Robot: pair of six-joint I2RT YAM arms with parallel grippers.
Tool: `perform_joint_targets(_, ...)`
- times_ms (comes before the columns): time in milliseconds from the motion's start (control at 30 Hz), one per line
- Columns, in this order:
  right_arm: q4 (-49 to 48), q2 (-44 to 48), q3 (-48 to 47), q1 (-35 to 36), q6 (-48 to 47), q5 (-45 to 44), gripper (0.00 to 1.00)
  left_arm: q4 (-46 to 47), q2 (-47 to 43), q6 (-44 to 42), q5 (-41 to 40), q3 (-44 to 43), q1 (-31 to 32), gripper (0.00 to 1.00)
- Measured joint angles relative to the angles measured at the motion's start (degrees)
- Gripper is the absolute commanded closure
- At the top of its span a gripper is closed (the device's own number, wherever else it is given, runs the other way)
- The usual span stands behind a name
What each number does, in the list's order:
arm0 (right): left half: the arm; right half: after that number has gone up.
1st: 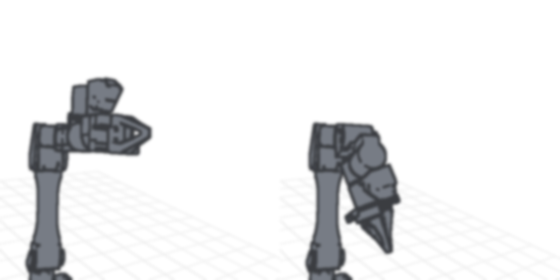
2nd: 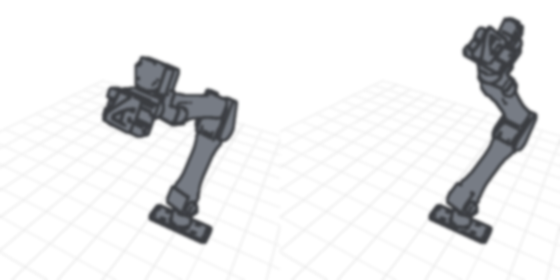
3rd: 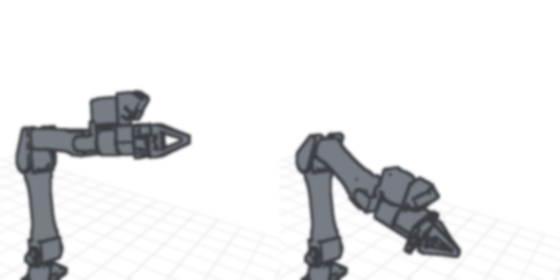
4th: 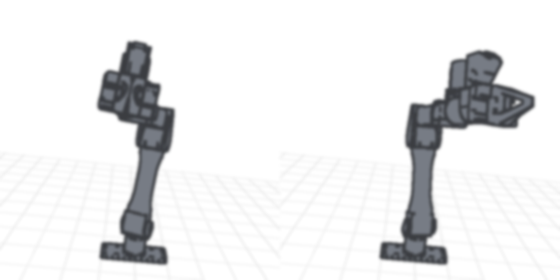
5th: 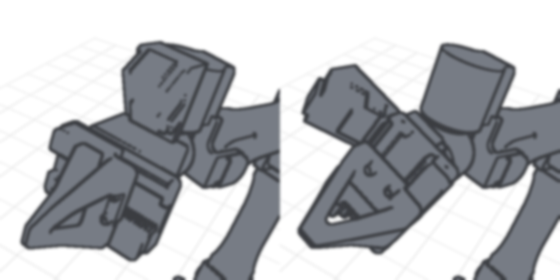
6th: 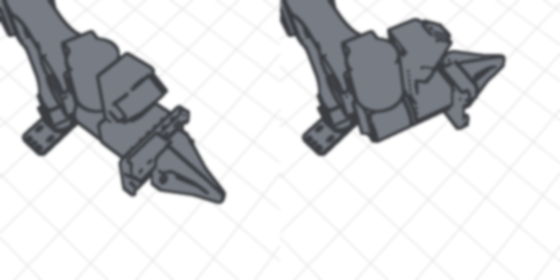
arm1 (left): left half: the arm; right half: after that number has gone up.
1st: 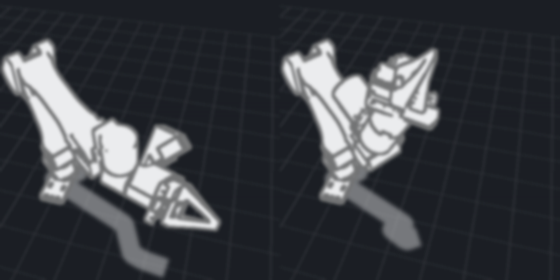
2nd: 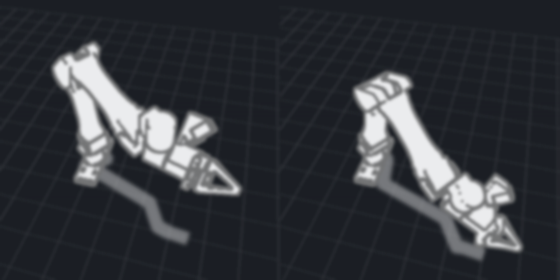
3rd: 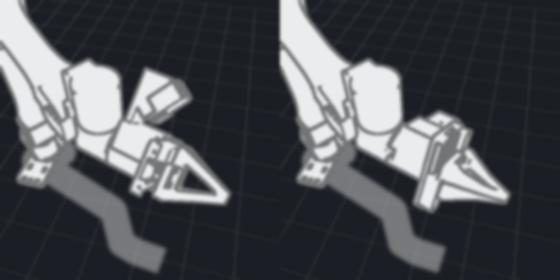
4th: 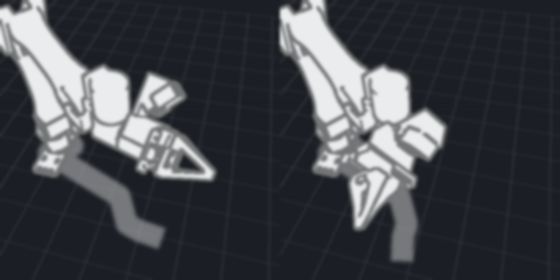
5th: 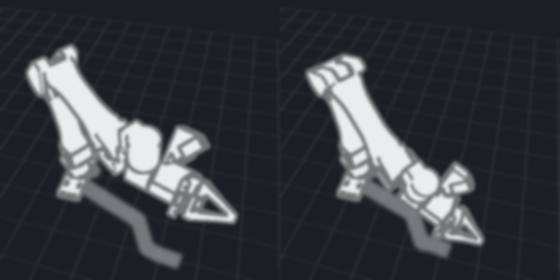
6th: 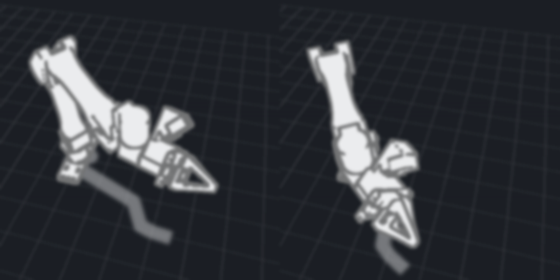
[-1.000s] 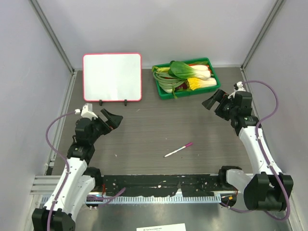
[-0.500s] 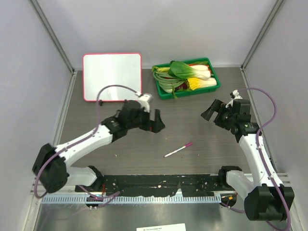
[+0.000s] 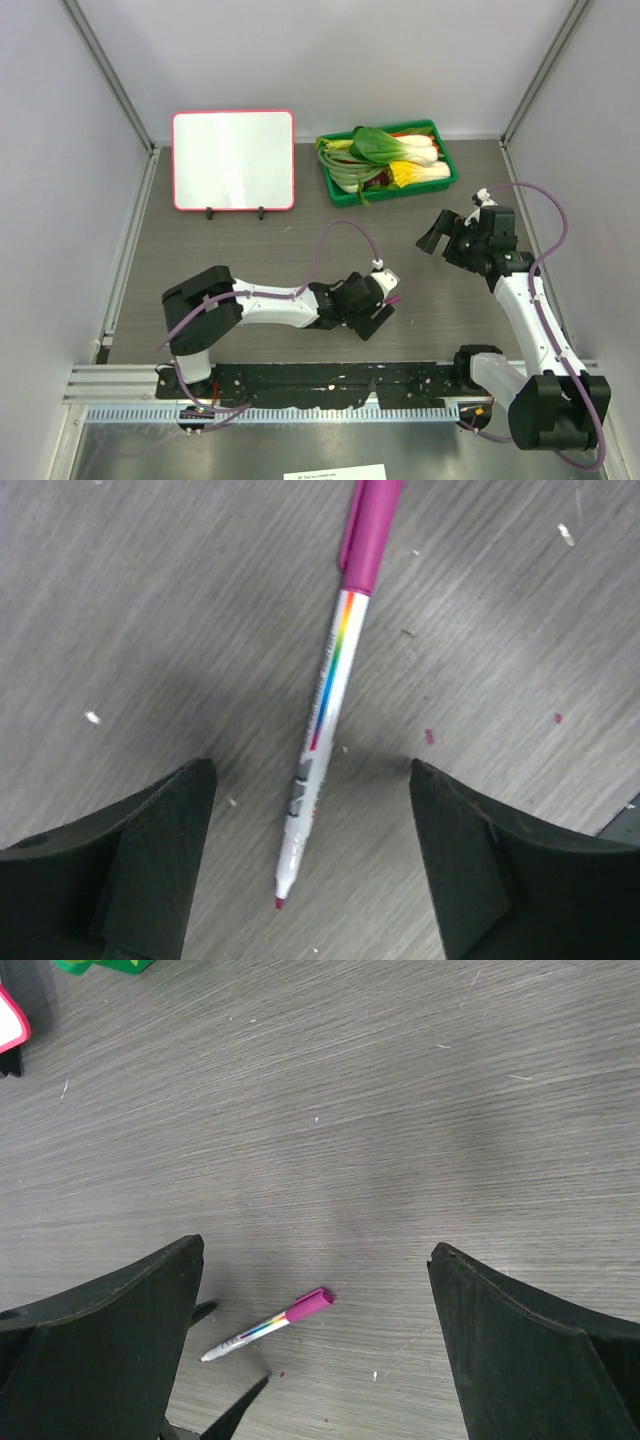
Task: Write a sentence on the whiteboard
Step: Pick up the whiteboard marker without the cap from the center of the board, then pass from the left arm to the right
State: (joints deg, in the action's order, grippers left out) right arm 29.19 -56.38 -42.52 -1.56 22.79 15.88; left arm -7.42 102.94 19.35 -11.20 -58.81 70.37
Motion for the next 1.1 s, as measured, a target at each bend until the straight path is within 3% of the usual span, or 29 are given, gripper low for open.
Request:
perform_joint_targets(67, -0.1, -0.5, 0.0, 0.0, -0.1, 0.0, 0.01, 0.9, 0.2, 0.0, -0.5, 0.0, -0.3, 0.38)
perform_joint_targets(267, -0.2, -3.4, 0.0, 0.0, -0.2, 0.0, 0.01, 2.0, 1.0, -0.1, -2.8, 0.0, -0.6, 0.99)
perform_joint_targets(500, -1.0, -6.2, 0.0, 0.0, -0.3, 1.2, 0.0, 4.3, -0.3, 0.0, -3.6, 2.3, -0.9, 1.0)
perform_joint_targets(667, -3.2, -6.0, -0.1, 0.6, -0.2, 5.2, 0.0, 1.8, -5.6, 0.9, -1.8, 5.7, -4.4, 1.0)
perform_joint_targets(833, -5.8, -4.7, -1.2, 9.2, 1.1, 6.1, 0.01, 0.4, -18.7, 3.3, 4.5, 8.4, -17.3, 1.0)
perform_joint_targets(1000, -13.7, -4.8, -1.5, 20.8, 6.1, 7.8, 0.02, 1.7, -33.7, 7.3, 16.9, 10.9, -33.0, 1.0)
perform_joint_targets(1100, -20.6, -5.6, -1.9, 26.4, 10.1, 9.2, 0.03, 2.5, -40.7, 9.5, 25.2, 12.1, -38.6, 1.0)
